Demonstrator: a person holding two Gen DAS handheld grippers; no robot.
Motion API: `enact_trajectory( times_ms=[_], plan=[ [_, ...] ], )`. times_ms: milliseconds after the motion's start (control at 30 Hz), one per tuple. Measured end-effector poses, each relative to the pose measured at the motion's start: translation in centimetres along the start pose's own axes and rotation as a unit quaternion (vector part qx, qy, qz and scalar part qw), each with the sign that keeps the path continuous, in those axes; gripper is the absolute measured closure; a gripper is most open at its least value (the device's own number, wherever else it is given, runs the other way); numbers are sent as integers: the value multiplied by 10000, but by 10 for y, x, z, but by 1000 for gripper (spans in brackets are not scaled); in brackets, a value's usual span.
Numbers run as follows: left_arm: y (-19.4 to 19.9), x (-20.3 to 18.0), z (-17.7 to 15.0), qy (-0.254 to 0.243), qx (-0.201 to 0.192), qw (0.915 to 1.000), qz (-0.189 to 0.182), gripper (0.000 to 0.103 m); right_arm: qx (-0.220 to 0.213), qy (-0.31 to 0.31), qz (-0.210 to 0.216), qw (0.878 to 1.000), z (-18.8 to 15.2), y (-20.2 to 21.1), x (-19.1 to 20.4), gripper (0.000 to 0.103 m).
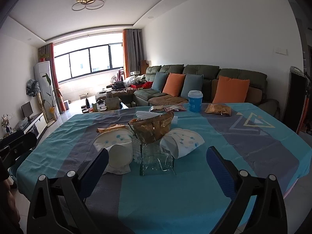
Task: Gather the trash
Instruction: 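Grasp the white paper cup with the left tool while the right tool grasps the clear bottle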
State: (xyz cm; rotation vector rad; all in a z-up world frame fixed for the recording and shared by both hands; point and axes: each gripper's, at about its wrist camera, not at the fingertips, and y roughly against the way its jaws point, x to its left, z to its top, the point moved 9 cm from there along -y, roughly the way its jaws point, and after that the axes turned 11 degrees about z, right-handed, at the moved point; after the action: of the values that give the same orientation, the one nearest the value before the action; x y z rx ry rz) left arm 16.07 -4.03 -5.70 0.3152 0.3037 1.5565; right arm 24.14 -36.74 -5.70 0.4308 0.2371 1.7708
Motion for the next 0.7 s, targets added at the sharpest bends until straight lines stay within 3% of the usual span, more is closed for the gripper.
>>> enact_trajectory(
  times_ms=[167, 700],
  plan=[
    [-31, -18, -1, -280, 352, 9990, -35, 5, 271, -109, 29, 9996, -8, -18, -8, 6],
    [-108, -80, -10, -1256, 846, 9878, -374, 5, 979, -389, 240, 9941, -30, -71, -17, 6]
  ],
)
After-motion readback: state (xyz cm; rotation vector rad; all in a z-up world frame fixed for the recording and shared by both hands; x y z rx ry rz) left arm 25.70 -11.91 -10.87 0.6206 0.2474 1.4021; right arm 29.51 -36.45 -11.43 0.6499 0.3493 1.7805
